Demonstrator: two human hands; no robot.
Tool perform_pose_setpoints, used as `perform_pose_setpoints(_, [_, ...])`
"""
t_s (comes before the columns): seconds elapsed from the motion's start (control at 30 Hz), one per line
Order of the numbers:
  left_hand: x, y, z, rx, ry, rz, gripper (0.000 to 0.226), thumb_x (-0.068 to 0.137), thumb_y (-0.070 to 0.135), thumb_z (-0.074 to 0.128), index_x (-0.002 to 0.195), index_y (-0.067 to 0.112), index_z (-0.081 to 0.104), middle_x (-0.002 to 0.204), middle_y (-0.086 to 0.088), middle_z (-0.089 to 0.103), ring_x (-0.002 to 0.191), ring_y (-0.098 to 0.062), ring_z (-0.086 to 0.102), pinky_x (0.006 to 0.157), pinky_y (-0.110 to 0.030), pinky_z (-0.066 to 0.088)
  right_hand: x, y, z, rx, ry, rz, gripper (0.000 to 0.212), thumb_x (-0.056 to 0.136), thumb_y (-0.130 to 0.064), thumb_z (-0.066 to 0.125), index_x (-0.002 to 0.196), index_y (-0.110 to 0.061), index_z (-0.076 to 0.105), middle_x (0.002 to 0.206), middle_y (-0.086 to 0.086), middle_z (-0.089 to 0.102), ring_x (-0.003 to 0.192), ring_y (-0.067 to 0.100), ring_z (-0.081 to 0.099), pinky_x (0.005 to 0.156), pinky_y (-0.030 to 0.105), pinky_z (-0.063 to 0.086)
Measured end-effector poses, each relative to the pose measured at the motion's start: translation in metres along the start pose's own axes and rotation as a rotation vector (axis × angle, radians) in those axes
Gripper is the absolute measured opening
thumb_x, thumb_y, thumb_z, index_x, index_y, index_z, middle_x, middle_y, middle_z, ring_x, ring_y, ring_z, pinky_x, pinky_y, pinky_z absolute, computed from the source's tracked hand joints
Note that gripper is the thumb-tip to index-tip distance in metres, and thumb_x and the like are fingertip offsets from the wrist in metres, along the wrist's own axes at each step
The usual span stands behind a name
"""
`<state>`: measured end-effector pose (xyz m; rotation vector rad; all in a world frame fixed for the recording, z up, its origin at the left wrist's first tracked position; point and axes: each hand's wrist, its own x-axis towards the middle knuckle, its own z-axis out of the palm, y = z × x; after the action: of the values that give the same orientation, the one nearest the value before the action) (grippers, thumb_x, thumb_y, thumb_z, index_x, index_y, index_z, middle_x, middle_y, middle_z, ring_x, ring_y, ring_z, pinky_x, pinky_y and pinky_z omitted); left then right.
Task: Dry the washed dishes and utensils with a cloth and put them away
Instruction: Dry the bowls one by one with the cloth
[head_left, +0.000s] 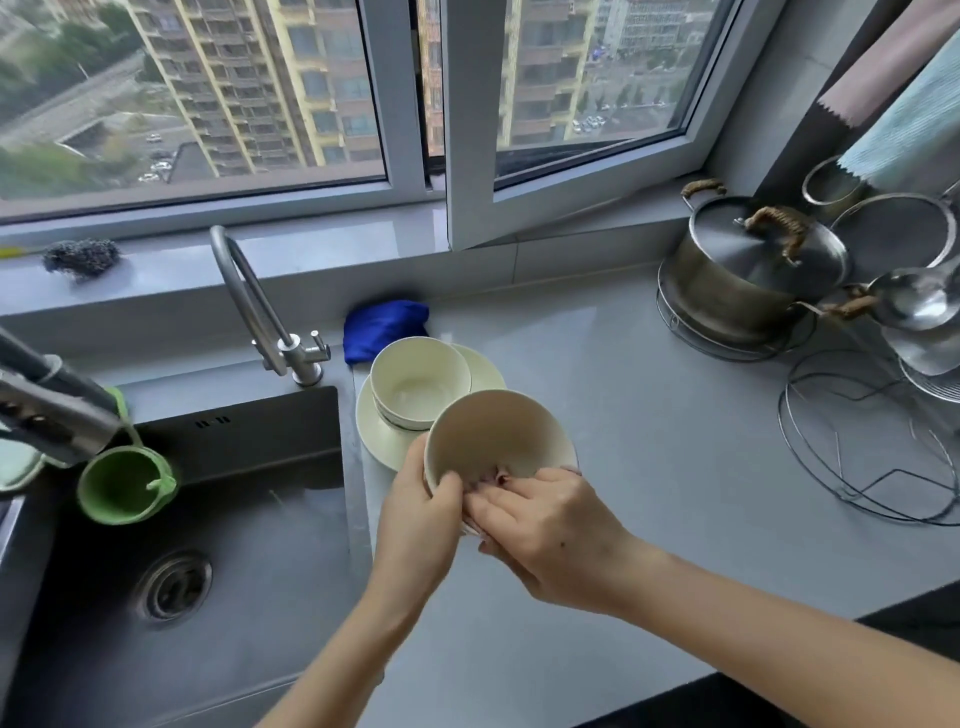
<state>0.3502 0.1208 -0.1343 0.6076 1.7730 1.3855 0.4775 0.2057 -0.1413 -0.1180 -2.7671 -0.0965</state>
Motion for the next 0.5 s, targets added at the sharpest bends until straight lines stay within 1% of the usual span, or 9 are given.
perform_pose_setpoints(0.07, [0.01,0.003,0.002,0.122,-0.033,-0.045,0.042,0.077,-0.001,0.047,0.099,0.032,0.06,0.089,0.005,0.069,0.088,-0.02,0.065,0.079,-0.042,0.056,-0.006,0.012,0.001,-0.062,-0.018,-0.058,0.029,0.076,-0.018,0.063,0.104,-0.01,0.068,0.08,-0.001,0.07,0.061,0.018,0.062,0.052,0.027,0.037])
perform_pose_setpoints(0.13, [0.016,0.005,0.008,0.214,-0.072,-0.074,0.037,0.07,0.0,0.051,0.096,0.026,0.061,0.086,0.003,0.067,0.084,-0.021,0.064,0.078,-0.043,0.056,-0.012,0.024,0.002,-0.113,-0.057,-0.117,0.024,0.078,-0.019,0.061,0.098,-0.011,0.07,0.071,-0.003,0.067,0.055,0.018,0.059,0.051,0.027,0.035])
perform_pose_setpoints(0.2, [0.02,0.011,0.015,0.259,-0.112,-0.123,0.035,0.062,0.005,0.051,0.093,0.019,0.062,0.081,0.001,0.067,0.078,-0.021,0.064,0.074,-0.046,0.057,-0.015,0.038,-0.002,-0.064,-0.093,-0.17,0.023,0.088,-0.02,0.049,0.093,-0.012,0.069,0.064,-0.003,0.063,0.052,0.018,0.058,0.046,0.025,0.038])
perform_pose_setpoints(0.23, [0.021,0.014,0.017,0.245,-0.134,-0.156,0.033,0.064,0.0,0.052,0.091,0.016,0.062,0.079,-0.001,0.067,0.075,-0.022,0.064,0.07,-0.047,0.058,-0.015,0.047,-0.006,-0.019,-0.118,-0.216,0.028,0.093,-0.023,0.042,0.092,-0.013,0.068,0.064,-0.003,0.063,0.052,0.018,0.058,0.045,0.025,0.041])
perform_pose_setpoints(0.27, [0.024,0.016,0.018,0.222,-0.154,-0.191,0.032,0.068,-0.007,0.051,0.089,0.015,0.062,0.078,-0.003,0.066,0.072,-0.022,0.065,0.065,-0.045,0.059,-0.015,0.057,-0.01,0.028,-0.155,-0.276,0.031,0.096,-0.026,0.039,0.093,-0.015,0.067,0.068,-0.004,0.064,0.056,0.019,0.06,0.047,0.026,0.043])
perform_pose_setpoints(0.33, [0.025,0.023,0.022,0.169,-0.188,-0.266,0.036,0.075,-0.016,0.044,0.09,0.011,0.061,0.08,-0.007,0.065,0.067,-0.022,0.066,0.056,-0.038,0.059,-0.013,0.08,-0.022,0.114,-0.243,-0.381,0.03,0.093,-0.037,0.044,0.104,-0.019,0.065,0.084,-0.005,0.069,0.067,0.019,0.064,0.055,0.029,0.048])
perform_pose_setpoints(0.37, [0.025,0.028,0.025,0.132,-0.211,-0.3,0.035,0.077,-0.017,0.043,0.094,0.006,0.062,0.082,-0.011,0.066,0.067,-0.024,0.067,0.055,-0.037,0.058,-0.01,0.091,-0.028,0.155,-0.253,-0.401,0.034,0.091,-0.042,0.047,0.11,-0.02,0.064,0.092,-0.005,0.07,0.071,0.02,0.065,0.059,0.031,0.049])
perform_pose_setpoints(0.43, [0.027,0.033,0.031,0.065,-0.242,-0.367,0.032,0.079,-0.016,0.042,0.102,-0.005,0.062,0.086,-0.019,0.066,0.073,-0.031,0.067,0.056,-0.039,0.059,-0.006,0.106,-0.039,0.265,-0.231,-0.379,0.039,0.092,-0.045,0.048,0.118,-0.019,0.063,0.106,-0.001,0.07,0.08,0.024,0.067,0.064,0.034,0.051])
perform_pose_setpoints(0.5, [0.03,0.036,0.036,0.031,-0.242,-0.431,0.031,0.08,-0.015,0.041,0.103,-0.01,0.062,0.088,-0.023,0.066,0.077,-0.035,0.067,0.056,-0.039,0.059,-0.005,0.115,-0.048,0.4,-0.186,-0.317,0.037,0.099,-0.036,0.043,0.12,-0.016,0.065,0.117,0.001,0.068,0.096,0.024,0.068,0.075,0.035,0.053])
